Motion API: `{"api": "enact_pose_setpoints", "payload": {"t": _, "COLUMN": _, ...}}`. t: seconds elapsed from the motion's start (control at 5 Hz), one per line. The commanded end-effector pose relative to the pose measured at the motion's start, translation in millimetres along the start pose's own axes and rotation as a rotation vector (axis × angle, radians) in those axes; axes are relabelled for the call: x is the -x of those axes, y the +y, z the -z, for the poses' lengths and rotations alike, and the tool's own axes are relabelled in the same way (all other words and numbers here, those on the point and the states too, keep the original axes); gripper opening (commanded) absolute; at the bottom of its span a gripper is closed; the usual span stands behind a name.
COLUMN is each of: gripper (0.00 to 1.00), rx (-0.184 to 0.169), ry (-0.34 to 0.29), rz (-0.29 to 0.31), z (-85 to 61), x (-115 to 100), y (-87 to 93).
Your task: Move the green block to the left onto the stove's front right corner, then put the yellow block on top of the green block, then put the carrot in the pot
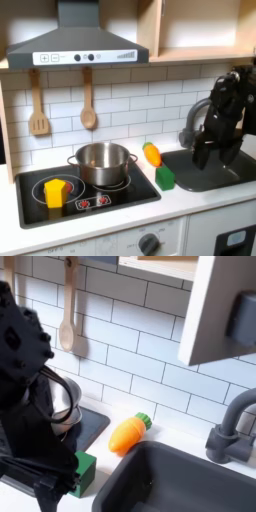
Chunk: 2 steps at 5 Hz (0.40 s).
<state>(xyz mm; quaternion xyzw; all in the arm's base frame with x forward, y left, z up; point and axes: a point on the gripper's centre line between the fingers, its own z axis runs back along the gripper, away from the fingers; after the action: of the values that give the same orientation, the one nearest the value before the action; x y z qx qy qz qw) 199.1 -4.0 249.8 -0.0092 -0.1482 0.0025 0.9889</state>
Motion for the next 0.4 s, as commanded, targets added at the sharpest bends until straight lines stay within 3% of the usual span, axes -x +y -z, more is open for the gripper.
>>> {"api": "enact_pose_setpoints", "payload": {"t": 0.0, "gripper": 1.00, "rx": 0.000, "ry": 0.000, "rz": 0.000, "z": 0.0, "x": 0.0, "y": 0.0}}
{"api": "enact_pose_setpoints", "payload": {"t": 0.2, "gripper": 1.00, "rx": -0.001, "ry": 0.002, "rz": 0.002, "z": 0.0, "x": 0.2, "y": -0.1}}
